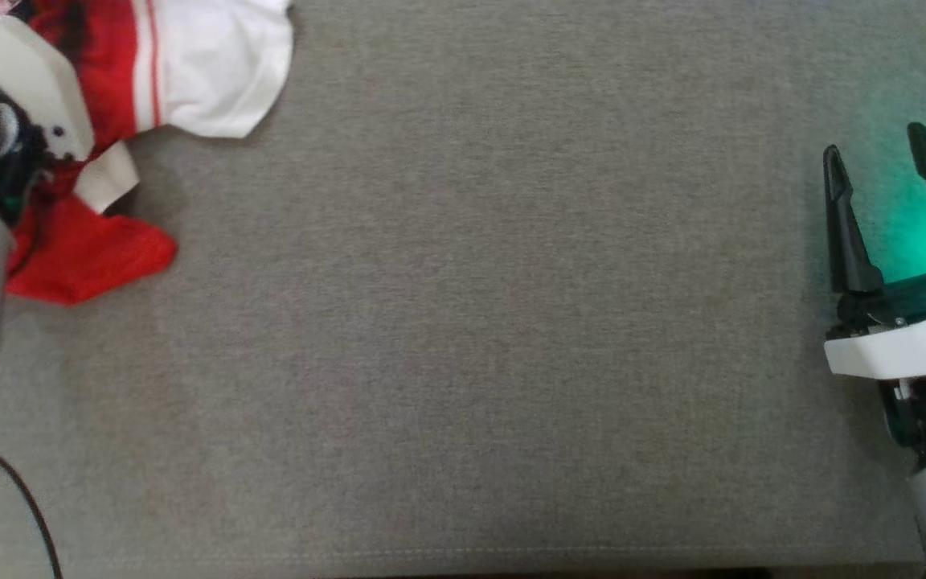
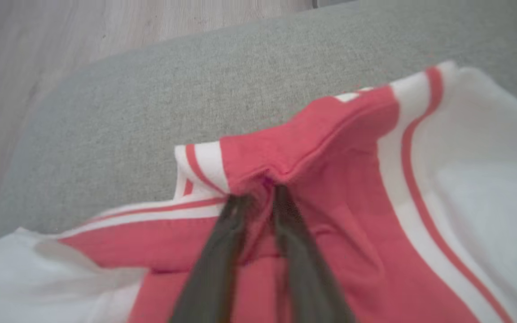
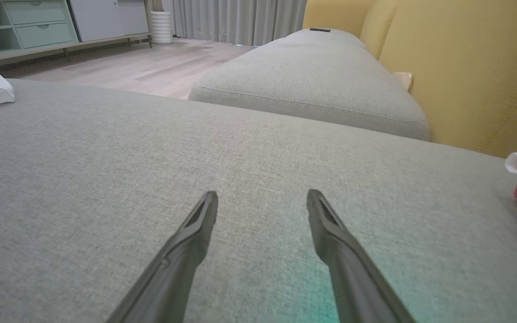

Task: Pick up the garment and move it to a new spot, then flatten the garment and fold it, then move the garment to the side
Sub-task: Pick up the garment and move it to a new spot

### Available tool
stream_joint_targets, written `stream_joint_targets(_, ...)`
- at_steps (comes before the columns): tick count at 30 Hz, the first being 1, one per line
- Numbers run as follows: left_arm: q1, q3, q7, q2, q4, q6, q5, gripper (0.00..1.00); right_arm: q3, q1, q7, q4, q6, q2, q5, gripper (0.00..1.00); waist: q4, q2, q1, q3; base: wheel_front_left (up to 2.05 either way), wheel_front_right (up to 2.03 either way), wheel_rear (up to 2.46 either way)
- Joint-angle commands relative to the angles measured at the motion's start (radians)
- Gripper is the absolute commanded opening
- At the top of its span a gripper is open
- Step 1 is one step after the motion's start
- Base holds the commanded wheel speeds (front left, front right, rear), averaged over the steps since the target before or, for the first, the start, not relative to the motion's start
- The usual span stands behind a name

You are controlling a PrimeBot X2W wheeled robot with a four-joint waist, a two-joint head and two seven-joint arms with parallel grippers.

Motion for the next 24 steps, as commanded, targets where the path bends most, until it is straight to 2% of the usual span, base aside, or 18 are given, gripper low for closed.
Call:
stream_joint_targets(1, -0.022, 0.003, -0.044, 0.073, -0.008, 0.001, -0.010, 0.00, 0.013, 0.007, -0.006, -0.034, 0.007, 0.003, -0.010, 1.00, -0.019, 0.0000, -0.0002, 0.003, 0.00, 0.00, 0.00)
stream_joint_targets(2, -0.022, 0.003, -0.044, 0.073, -0.008, 0.001, -0.010, 0.00, 0.013, 0.007, -0.006, -0.034, 0.007, 0.003, -0.010, 1.00, -0.019, 0.0000, -0.0002, 0.003, 0.00, 0.00, 0.00)
stream_joint_targets(6, -0.038, -0.043, -0.153, 0.095, -0.012, 0.001, -0.018, 0.00, 0.008, 0.016, -0.006, -0.028, 0.007, 0.021, -0.016, 1.00, -0.021, 0.0000, -0.0002, -0.024, 0.00, 0.00, 0.00)
stream_joint_targets(13, -0.089, -0.134, -0.324, 0.121, -0.054, 0.001, -0.009, 0.00, 0.027, 0.036, -0.006, -0.001, 0.007, 0.059, -0.005, 1.00, -0.020, 0.0000, -0.0002, -0.156, 0.00, 0.00, 0.00)
stream_joint_targets(18, -0.105, -0.194, -0.357, 0.130, -0.137, 0.001, -0.017, 0.00, 0.044, 0.063, -0.006, 0.023, 0.007, 0.090, 0.005, 1.00, -0.034, 0.0000, -0.0002, -0.284, 0.00, 0.00, 0.00)
stream_joint_targets(24, -0.096, -0.265, -0.363, 0.142, -0.293, 0.001, -0.062, 0.00, 0.060, 0.102, -0.006, 0.036, 0.007, 0.125, 0.013, 1.00, -0.091, 0.0000, -0.0002, -0.411, 0.00, 0.00, 0.00)
